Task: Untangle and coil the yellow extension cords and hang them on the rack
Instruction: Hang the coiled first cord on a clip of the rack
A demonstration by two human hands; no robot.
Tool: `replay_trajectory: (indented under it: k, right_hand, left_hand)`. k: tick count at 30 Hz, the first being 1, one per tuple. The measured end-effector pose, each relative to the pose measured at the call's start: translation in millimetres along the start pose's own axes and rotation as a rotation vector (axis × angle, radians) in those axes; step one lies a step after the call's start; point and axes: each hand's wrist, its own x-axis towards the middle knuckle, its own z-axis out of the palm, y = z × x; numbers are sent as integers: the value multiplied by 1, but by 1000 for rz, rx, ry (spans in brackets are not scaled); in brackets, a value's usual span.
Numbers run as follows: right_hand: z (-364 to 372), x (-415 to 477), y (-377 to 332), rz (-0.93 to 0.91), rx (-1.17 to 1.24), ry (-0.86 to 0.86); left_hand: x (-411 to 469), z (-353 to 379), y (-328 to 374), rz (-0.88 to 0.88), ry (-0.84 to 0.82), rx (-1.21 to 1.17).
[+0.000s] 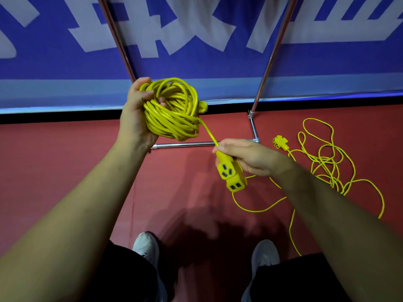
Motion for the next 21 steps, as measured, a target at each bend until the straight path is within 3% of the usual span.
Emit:
replay_trajectory:
  k: [11, 15, 18, 21]
  right_hand:
    - [8, -9, -25, -141, 357, -75]
    - [15, -10, -33, -192, 538, -170]
    - [29, -5, -37, -273, 577, -83]
    - [36, 3, -42, -305, 536, 170]
  left_hand:
    - [-10, 6, 1, 78, -90, 580]
    - [-16, 11, -6, 61, -155, 661]
    - [-17, 12, -10, 40, -195, 691]
    - [-19, 13, -14, 26, -248, 743]
